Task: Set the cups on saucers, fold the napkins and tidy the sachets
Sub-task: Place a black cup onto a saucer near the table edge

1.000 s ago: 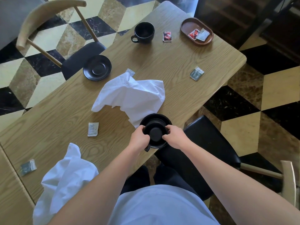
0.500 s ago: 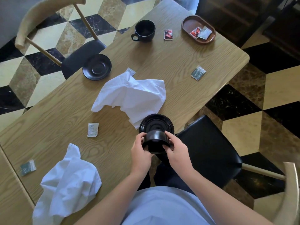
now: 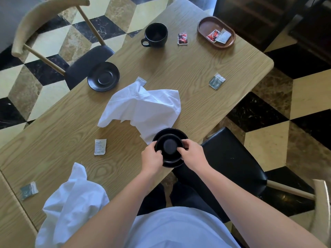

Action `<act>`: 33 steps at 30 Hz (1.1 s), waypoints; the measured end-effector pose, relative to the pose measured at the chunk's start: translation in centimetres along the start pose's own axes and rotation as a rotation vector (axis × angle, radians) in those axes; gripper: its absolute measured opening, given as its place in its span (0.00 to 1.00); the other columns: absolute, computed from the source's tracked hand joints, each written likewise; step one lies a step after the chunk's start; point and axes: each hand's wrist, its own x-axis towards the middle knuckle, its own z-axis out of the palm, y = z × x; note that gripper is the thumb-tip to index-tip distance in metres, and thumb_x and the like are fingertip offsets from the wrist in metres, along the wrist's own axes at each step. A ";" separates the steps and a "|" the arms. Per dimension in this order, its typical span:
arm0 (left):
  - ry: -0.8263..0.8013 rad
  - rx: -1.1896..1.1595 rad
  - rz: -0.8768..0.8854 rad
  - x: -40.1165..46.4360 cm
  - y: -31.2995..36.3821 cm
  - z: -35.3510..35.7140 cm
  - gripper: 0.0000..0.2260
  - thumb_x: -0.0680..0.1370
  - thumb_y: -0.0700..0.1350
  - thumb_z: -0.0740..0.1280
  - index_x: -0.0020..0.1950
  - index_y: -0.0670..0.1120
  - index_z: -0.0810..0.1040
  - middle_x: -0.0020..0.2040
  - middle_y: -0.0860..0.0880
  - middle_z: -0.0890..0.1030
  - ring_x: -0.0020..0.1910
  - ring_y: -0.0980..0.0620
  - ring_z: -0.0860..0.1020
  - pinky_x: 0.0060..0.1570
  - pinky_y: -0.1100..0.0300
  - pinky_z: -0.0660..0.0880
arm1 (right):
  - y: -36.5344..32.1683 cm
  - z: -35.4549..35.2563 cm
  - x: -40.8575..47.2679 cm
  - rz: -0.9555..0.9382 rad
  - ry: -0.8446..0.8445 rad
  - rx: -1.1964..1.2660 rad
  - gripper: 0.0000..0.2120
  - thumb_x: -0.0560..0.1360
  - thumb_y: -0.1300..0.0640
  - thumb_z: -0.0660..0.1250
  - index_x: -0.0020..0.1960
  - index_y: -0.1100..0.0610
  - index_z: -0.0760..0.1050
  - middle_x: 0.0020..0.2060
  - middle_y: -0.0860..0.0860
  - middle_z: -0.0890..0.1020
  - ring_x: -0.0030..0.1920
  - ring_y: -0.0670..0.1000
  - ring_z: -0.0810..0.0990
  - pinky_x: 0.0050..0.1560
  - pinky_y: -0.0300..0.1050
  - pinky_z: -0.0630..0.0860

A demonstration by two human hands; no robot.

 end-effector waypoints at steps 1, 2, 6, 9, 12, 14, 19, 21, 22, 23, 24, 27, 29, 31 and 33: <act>0.000 -0.004 -0.003 0.2 0.0 0.0 0.15 0.81 0.37 0.62 0.64 0.47 0.80 0.55 0.49 0.84 0.54 0.49 0.81 0.52 0.54 0.79 | 0.0 0.0 0.2 0.005 -0.004 -0.007 0.16 0.80 0.54 0.67 0.66 0.56 0.78 0.58 0.50 0.84 0.57 0.52 0.82 0.59 0.54 0.81; 0.000 -0.002 -0.009 0.3 0.0 -0.1 0.14 0.81 0.38 0.62 0.64 0.47 0.81 0.55 0.49 0.84 0.51 0.51 0.82 0.49 0.57 0.78 | 0.0 0.0 0.3 0.013 -0.012 -0.008 0.15 0.80 0.53 0.67 0.65 0.55 0.78 0.57 0.51 0.84 0.56 0.53 0.83 0.57 0.55 0.82; -0.016 0.019 -0.027 0.8 0.1 -0.3 0.13 0.83 0.43 0.63 0.65 0.47 0.80 0.52 0.51 0.84 0.44 0.61 0.79 0.42 0.63 0.74 | 0.4 -0.2 0.9 0.066 -0.067 -0.004 0.15 0.80 0.52 0.66 0.64 0.56 0.78 0.56 0.52 0.83 0.56 0.53 0.82 0.57 0.55 0.82; -0.026 0.021 -0.061 0.9 0.2 -0.4 0.11 0.83 0.42 0.63 0.61 0.47 0.82 0.46 0.54 0.83 0.42 0.57 0.81 0.42 0.58 0.79 | 0.4 -0.2 1.2 0.078 -0.087 0.007 0.17 0.80 0.52 0.67 0.66 0.57 0.77 0.58 0.52 0.83 0.58 0.54 0.82 0.59 0.55 0.81; -0.029 0.020 -0.084 0.8 0.3 -0.5 0.10 0.82 0.42 0.63 0.59 0.48 0.82 0.47 0.52 0.84 0.42 0.54 0.82 0.42 0.57 0.80 | 0.5 -0.3 1.4 0.081 -0.106 0.015 0.17 0.80 0.52 0.67 0.67 0.56 0.77 0.59 0.52 0.83 0.59 0.54 0.82 0.59 0.56 0.81; -0.035 0.019 -0.092 0.6 0.3 -0.5 0.11 0.82 0.41 0.63 0.59 0.47 0.83 0.49 0.51 0.84 0.45 0.53 0.82 0.42 0.57 0.79 | 0.5 -0.3 1.5 0.084 -0.122 -0.004 0.17 0.80 0.51 0.66 0.67 0.56 0.76 0.59 0.52 0.83 0.58 0.54 0.82 0.59 0.56 0.81; 0.026 -0.067 -0.115 0.6 0.8 -1.2 0.14 0.80 0.48 0.66 0.64 0.47 0.78 0.49 0.54 0.81 0.47 0.51 0.82 0.45 0.56 0.80 | 0.2 -1.1 1.8 0.086 -0.119 -0.051 0.22 0.78 0.44 0.66 0.67 0.55 0.74 0.57 0.49 0.81 0.57 0.52 0.81 0.59 0.54 0.81; 0.059 -0.072 -0.093 1.4 1.2 -1.9 0.17 0.79 0.50 0.66 0.66 0.46 0.76 0.52 0.52 0.80 0.50 0.50 0.81 0.53 0.50 0.81 | -0.2 -1.7 2.2 0.085 -0.095 -0.039 0.20 0.77 0.42 0.67 0.64 0.53 0.75 0.50 0.44 0.79 0.54 0.50 0.81 0.57 0.54 0.82; 0.060 -0.054 -0.071 2.0 1.4 -2.3 0.17 0.79 0.50 0.67 0.66 0.46 0.77 0.53 0.50 0.80 0.51 0.49 0.81 0.54 0.50 0.80 | -0.4 -1.9 2.5 0.089 -0.099 -0.033 0.19 0.77 0.42 0.67 0.61 0.53 0.75 0.48 0.43 0.78 0.53 0.50 0.80 0.56 0.55 0.82; 0.041 -0.026 -0.046 2.6 1.7 -2.6 0.16 0.79 0.49 0.68 0.65 0.47 0.78 0.54 0.49 0.81 0.51 0.49 0.82 0.54 0.52 0.80 | -0.6 -2.1 2.9 0.088 -0.110 -0.050 0.17 0.77 0.43 0.67 0.60 0.53 0.76 0.47 0.43 0.78 0.53 0.50 0.81 0.55 0.55 0.83; 0.002 0.015 -0.016 3.2 2.1 -2.8 0.15 0.79 0.49 0.69 0.64 0.47 0.80 0.54 0.49 0.83 0.51 0.50 0.82 0.52 0.55 0.78 | -0.9 -2.4 3.3 0.079 -0.124 -0.089 0.15 0.77 0.45 0.68 0.59 0.53 0.77 0.47 0.44 0.79 0.52 0.51 0.81 0.54 0.55 0.83; -0.108 0.145 0.078 4.5 2.6 -2.8 0.10 0.78 0.46 0.71 0.58 0.49 0.85 0.54 0.51 0.86 0.53 0.53 0.82 0.54 0.57 0.78 | -1.5 -2.8 4.3 0.065 -0.140 -0.171 0.13 0.76 0.49 0.69 0.56 0.54 0.81 0.44 0.47 0.82 0.46 0.51 0.84 0.50 0.54 0.84; -0.132 0.147 0.095 4.9 2.4 -2.8 0.09 0.78 0.45 0.72 0.57 0.49 0.87 0.55 0.52 0.86 0.56 0.55 0.82 0.58 0.56 0.78 | -1.5 -2.7 4.3 0.086 -0.144 -0.158 0.12 0.76 0.50 0.70 0.56 0.54 0.81 0.44 0.48 0.83 0.42 0.51 0.86 0.46 0.52 0.86; -0.139 0.123 0.089 5.0 2.0 -2.9 0.09 0.77 0.44 0.73 0.56 0.50 0.87 0.55 0.53 0.86 0.56 0.56 0.82 0.59 0.57 0.78 | -1.3 -2.3 4.1 0.107 -0.138 -0.130 0.12 0.77 0.50 0.70 0.57 0.55 0.81 0.45 0.48 0.83 0.40 0.49 0.86 0.44 0.50 0.86; -0.141 0.105 0.097 5.3 1.7 -3.0 0.09 0.77 0.44 0.73 0.56 0.50 0.87 0.55 0.53 0.86 0.57 0.55 0.82 0.60 0.56 0.77 | -1.1 -2.1 3.9 0.104 -0.119 -0.127 0.12 0.76 0.51 0.70 0.56 0.55 0.81 0.45 0.48 0.83 0.40 0.48 0.85 0.43 0.49 0.86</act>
